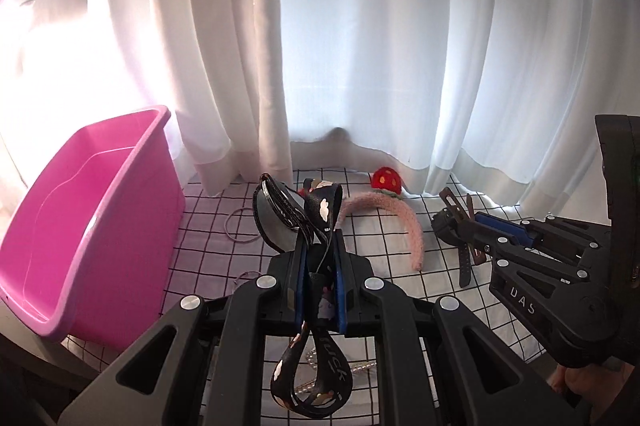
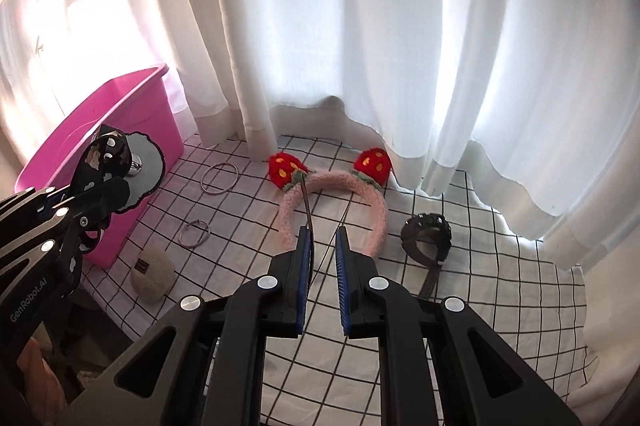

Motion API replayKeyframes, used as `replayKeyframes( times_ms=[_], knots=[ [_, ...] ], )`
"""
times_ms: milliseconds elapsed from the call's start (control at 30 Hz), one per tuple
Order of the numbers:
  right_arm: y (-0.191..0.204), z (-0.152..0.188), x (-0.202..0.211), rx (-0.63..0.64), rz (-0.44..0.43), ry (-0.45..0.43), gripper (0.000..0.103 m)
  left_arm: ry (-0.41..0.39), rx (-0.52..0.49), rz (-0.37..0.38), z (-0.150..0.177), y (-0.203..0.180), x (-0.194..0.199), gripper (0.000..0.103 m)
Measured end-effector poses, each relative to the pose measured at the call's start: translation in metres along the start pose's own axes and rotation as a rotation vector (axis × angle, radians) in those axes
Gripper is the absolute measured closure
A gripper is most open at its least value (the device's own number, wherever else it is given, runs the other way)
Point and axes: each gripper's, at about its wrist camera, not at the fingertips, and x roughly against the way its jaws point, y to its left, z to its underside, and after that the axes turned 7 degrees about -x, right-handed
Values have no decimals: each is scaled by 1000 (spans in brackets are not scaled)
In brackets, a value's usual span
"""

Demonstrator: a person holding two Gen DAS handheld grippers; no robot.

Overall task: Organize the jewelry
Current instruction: 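Carry the lanyard in the left tool and hairpins in the right tool over the pink tub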

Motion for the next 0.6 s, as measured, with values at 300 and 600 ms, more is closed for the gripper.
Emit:
replayKeyframes(
  times_ms=[300,600],
  knots=[
    [108,-61,-9,118,-129,-81,91,-31,92,-175,-9,111,25,91],
    [233,-100,-39,231,-277,-86,91,-12,200,-337,-5,220,30,91]
  ],
)
